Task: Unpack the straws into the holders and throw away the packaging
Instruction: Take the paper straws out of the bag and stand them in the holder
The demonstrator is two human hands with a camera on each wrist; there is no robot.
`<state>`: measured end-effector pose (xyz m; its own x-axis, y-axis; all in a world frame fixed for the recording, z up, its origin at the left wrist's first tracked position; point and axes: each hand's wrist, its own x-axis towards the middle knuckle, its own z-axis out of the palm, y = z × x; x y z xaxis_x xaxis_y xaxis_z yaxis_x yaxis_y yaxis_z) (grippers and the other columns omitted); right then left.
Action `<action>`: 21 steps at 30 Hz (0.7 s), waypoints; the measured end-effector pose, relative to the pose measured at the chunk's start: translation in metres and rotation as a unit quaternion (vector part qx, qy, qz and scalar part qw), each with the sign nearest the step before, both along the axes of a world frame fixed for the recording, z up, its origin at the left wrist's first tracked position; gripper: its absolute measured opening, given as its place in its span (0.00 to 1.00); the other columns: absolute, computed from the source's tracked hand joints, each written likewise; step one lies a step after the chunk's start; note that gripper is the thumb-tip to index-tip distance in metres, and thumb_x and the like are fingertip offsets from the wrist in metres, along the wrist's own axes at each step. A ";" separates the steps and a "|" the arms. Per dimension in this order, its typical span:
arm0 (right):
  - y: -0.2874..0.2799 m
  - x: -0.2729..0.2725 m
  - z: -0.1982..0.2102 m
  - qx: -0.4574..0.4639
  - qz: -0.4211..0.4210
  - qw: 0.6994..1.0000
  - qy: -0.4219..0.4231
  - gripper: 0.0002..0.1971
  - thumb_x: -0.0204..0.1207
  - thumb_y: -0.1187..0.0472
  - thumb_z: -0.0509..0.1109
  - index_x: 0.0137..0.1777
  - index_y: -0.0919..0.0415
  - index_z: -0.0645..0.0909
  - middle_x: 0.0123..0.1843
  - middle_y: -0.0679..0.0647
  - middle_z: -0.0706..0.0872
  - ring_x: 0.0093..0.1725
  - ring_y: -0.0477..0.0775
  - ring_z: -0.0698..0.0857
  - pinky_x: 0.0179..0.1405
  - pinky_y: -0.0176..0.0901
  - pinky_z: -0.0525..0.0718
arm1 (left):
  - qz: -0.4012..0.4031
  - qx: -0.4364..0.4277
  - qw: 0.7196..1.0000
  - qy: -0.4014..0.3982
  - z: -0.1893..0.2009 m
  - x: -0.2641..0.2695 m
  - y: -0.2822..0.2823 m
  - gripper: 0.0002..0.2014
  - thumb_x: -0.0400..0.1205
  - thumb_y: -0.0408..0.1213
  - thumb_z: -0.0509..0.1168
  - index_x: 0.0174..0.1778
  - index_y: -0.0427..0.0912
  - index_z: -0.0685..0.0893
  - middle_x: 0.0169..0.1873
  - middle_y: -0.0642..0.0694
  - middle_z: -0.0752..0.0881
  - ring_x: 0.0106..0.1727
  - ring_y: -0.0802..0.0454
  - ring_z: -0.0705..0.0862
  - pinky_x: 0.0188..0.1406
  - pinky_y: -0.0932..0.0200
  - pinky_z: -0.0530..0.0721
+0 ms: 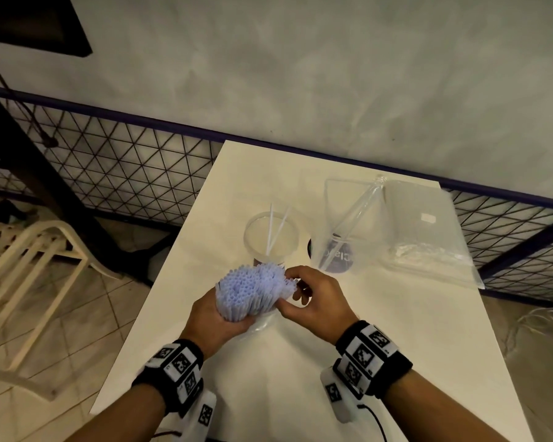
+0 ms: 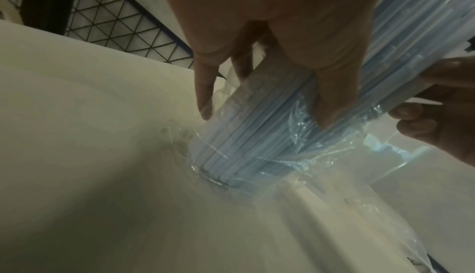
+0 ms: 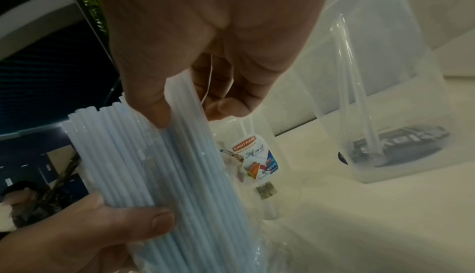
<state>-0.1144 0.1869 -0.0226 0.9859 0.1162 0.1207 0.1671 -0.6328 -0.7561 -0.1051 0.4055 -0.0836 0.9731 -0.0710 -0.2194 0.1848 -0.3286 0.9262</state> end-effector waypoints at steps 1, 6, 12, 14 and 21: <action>0.000 0.001 -0.002 -0.006 -0.004 1.000 -0.001 0.18 0.65 0.54 0.83 0.55 0.53 0.84 0.38 0.39 0.80 0.35 0.43 0.80 0.36 0.26 0.74 | -0.001 0.000 1.000 0.002 0.001 0.001 -0.001 0.31 0.59 0.38 0.86 0.58 0.47 0.84 0.48 0.58 0.89 0.49 0.74 0.86 0.43 0.79 0.81; 0.004 0.003 -0.001 -0.023 0.006 1.000 -0.014 0.09 0.70 0.56 0.80 0.46 0.49 0.83 0.34 0.41 0.79 0.31 0.42 0.77 0.35 0.25 0.71 | -0.005 -0.007 1.000 0.007 0.004 0.003 0.001 0.30 0.60 0.36 0.85 0.57 0.48 0.84 0.46 0.58 0.89 0.46 0.74 0.86 0.40 0.81 0.79; 0.016 0.008 0.017 0.090 -0.012 0.996 -0.022 0.06 0.71 0.66 0.76 0.43 0.56 0.83 0.31 0.46 0.81 0.28 0.43 0.76 0.32 0.30 0.74 | 0.002 -0.002 1.000 0.007 0.009 0.005 0.012 0.30 0.59 0.35 0.86 0.55 0.49 0.83 0.45 0.61 0.87 0.43 0.80 0.84 0.38 0.84 0.78; 0.018 0.011 0.021 0.124 -0.012 0.992 0.001 0.07 0.71 0.68 0.76 0.44 0.57 0.82 0.31 0.50 0.82 0.28 0.42 0.75 0.31 0.31 0.74 | 0.001 0.004 1.000 0.008 0.011 0.004 0.015 0.29 0.60 0.34 0.86 0.53 0.51 0.81 0.44 0.62 0.86 0.41 0.82 0.83 0.36 0.85 0.77; 0.022 0.021 0.030 0.159 -0.004 0.987 -0.010 0.04 0.73 0.66 0.76 0.45 0.57 0.85 0.39 0.56 0.87 0.37 0.58 0.84 0.36 0.44 0.82 | -0.002 0.013 1.000 0.014 0.008 0.007 0.021 0.28 0.59 0.37 0.86 0.51 0.55 0.81 0.45 0.61 0.87 0.42 0.77 0.85 0.40 0.82 0.78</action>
